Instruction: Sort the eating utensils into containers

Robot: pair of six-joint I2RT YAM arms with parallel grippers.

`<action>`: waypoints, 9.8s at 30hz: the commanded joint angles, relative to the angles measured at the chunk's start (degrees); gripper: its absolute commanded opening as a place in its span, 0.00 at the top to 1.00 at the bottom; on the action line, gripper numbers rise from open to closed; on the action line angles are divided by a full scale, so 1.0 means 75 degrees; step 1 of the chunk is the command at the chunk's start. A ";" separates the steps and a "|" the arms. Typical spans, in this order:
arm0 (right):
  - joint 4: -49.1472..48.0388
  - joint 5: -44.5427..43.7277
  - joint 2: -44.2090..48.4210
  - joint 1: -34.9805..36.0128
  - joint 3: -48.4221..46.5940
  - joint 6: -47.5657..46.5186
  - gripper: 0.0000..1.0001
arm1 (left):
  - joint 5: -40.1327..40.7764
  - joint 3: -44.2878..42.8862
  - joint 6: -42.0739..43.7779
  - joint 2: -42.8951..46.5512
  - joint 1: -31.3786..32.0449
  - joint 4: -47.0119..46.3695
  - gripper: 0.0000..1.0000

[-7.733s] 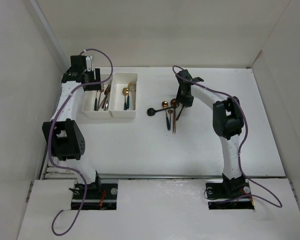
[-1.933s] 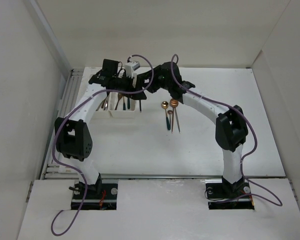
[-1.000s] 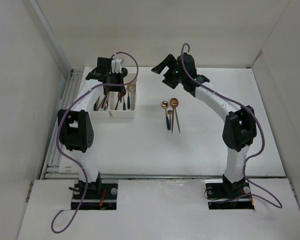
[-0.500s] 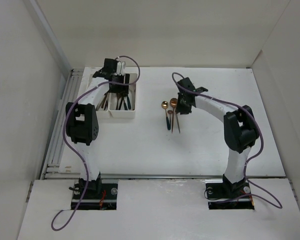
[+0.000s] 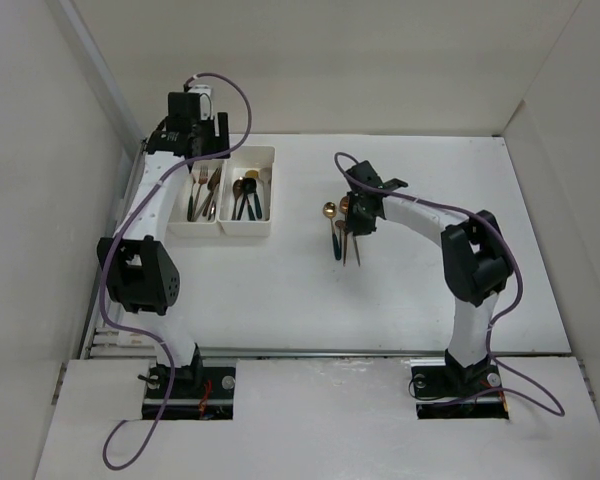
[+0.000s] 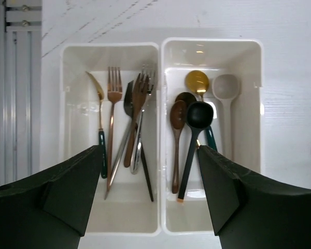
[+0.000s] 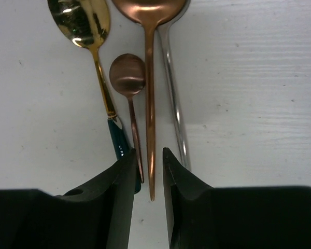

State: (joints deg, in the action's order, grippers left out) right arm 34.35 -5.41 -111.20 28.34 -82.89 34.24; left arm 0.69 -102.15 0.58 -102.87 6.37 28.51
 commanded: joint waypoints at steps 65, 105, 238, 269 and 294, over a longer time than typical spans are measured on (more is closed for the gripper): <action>-0.0220 -0.1471 0.4373 -0.3052 0.1772 -0.0218 0.33 | -0.0432 0.1082 -0.0640 -0.2853 0.4858 -0.0263 0.64; -0.0291 -0.1130 0.4373 -0.3052 0.1548 -0.0768 0.34 | 0.1641 0.0157 0.0063 -0.1272 0.1998 -0.0391 0.24; 0.0787 -0.1130 0.7151 -0.4575 0.2228 0.0275 0.26 | -0.0572 -0.2505 -0.1367 -0.4845 0.6076 -0.0509 0.23; 0.0787 -0.1060 0.6929 -0.4575 0.2076 0.0064 0.26 | -0.0572 -0.4240 -0.0417 -0.5130 0.6369 -0.0952 1.00; 0.0319 -0.0603 0.6541 -0.4575 0.2064 -0.0077 0.26 | 0.1433 0.1267 -0.0030 -0.1131 0.1437 -0.1880 1.00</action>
State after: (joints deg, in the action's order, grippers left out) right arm 39.35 -10.35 -62.54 -6.31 -65.78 34.46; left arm 14.57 -94.13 0.93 -112.40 16.53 15.79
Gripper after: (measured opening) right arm 0.741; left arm 0.047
